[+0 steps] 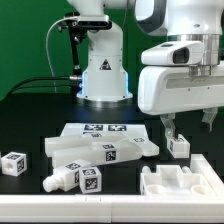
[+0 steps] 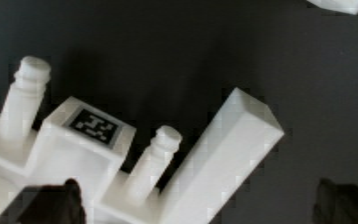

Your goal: Assemble chair

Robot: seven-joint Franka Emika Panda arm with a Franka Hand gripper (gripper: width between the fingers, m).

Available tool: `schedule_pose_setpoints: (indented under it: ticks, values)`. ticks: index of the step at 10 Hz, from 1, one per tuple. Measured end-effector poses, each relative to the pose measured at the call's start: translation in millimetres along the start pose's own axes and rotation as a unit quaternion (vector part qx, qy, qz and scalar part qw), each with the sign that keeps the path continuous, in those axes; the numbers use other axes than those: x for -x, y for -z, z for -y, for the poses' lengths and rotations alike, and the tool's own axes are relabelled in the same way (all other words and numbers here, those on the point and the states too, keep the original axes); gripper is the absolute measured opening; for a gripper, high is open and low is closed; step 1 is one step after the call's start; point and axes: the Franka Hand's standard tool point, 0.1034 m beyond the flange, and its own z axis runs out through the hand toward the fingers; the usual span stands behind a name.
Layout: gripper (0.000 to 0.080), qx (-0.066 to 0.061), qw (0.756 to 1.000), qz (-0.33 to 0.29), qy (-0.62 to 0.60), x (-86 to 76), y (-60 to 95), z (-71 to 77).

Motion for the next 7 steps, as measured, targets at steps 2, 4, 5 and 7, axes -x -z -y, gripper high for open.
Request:
schedule_pose_setpoints:
  ticks: [2, 4, 5, 7]
  values:
    - [0.0649, -0.009, 0.997, -0.001, -0.076, -0.8, -0.2, 3.1]
    - [0.0649, -0.016, 0.982, 0.041, -0.181, 8.8, -3.3, 16.2]
    - [0.0649, -0.016, 0.975, 0.063, -0.212, 10.9, -2.6, 20.6]
    - [0.0649, -0.017, 0.974, 0.068, -0.215, 11.1, -2.9, 20.8]
